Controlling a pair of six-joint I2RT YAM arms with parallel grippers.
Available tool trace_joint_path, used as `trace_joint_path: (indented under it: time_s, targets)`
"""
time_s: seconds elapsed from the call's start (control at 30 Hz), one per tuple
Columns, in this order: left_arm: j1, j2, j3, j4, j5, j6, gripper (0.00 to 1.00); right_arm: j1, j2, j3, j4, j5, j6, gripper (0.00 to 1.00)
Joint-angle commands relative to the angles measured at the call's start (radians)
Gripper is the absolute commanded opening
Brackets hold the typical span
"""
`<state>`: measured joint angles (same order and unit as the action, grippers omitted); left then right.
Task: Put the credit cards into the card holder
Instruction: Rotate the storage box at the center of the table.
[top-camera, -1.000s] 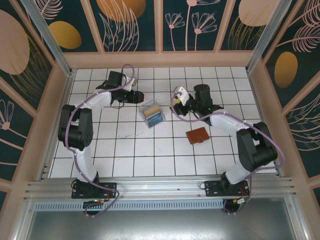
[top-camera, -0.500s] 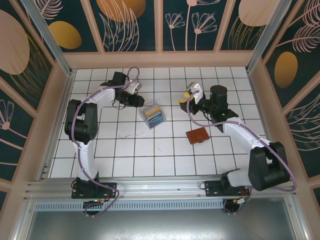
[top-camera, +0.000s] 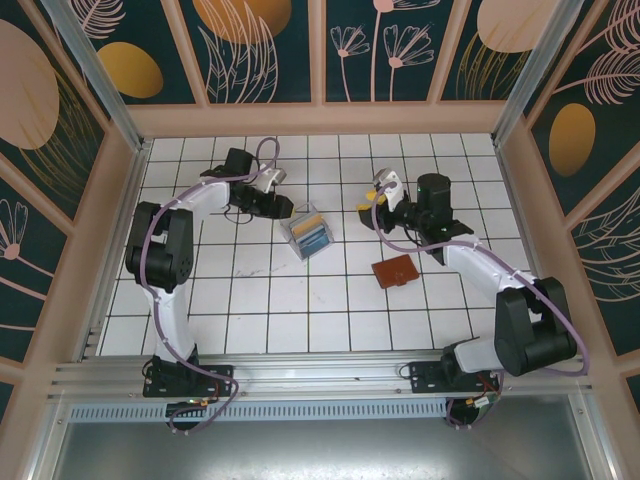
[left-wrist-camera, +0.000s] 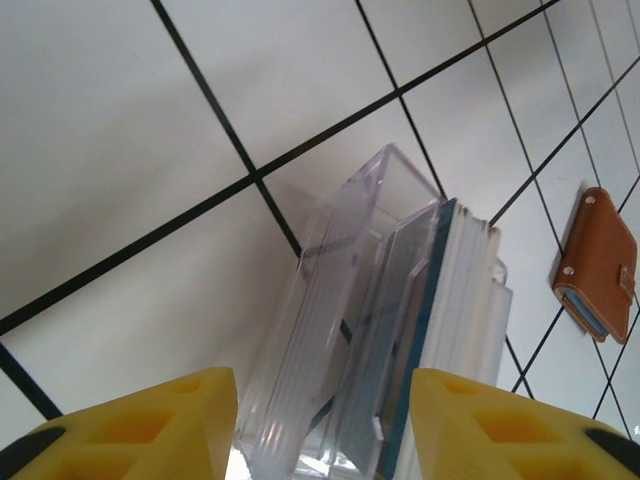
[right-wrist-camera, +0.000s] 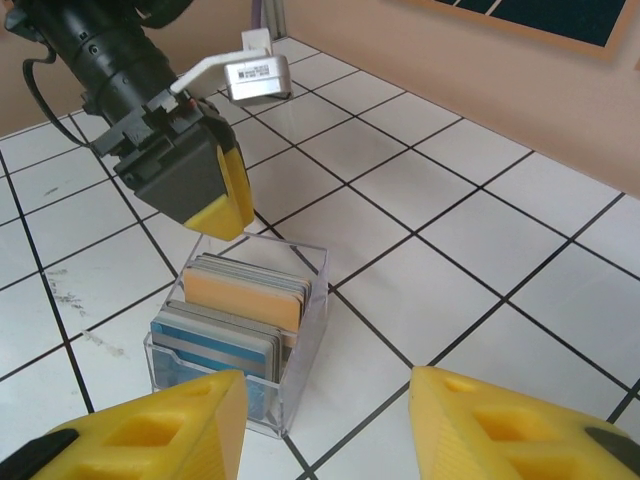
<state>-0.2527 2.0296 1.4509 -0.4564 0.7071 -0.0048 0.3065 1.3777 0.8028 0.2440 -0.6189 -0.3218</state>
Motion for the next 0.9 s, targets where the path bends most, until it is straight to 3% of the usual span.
trace_joint_path:
  time_s: [0.0,0.17,0.33,0.53,0.6,0.7,0.83,0.87]
  targets:
    - [-0.014,-0.011,0.011,0.002,0.015,-0.004,0.47,-0.002,0.009,-0.005,0.024,-0.017,0.009,0.47]
    - [-0.031,0.028,0.041,-0.045,-0.052,0.017,0.43,0.0,0.001,-0.005,0.018,-0.012,0.003,0.47]
    - [-0.032,0.025,0.028,-0.011,-0.074,-0.014,0.3,0.002,-0.005,0.017,-0.03,0.001,-0.002,0.46]
    - [-0.03,-0.02,-0.037,0.044,-0.118,-0.047,0.25,0.008,-0.014,0.011,-0.039,0.036,0.013,0.46]
    - [-0.032,-0.028,-0.064,0.054,-0.146,-0.069,0.18,0.013,-0.017,-0.008,-0.004,0.111,0.056,0.46]
    - [-0.03,-0.079,-0.161,0.127,-0.149,-0.131,0.16,0.013,-0.011,-0.017,0.033,0.269,0.196,0.45]
    - [-0.03,-0.189,-0.284,0.253,-0.235,-0.271,0.0,0.015,-0.036,-0.055,0.038,0.433,0.367,0.45]
    - [-0.03,-0.216,-0.316,0.291,-0.246,-0.313,0.0,0.014,-0.043,-0.068,0.044,0.475,0.419,0.46]
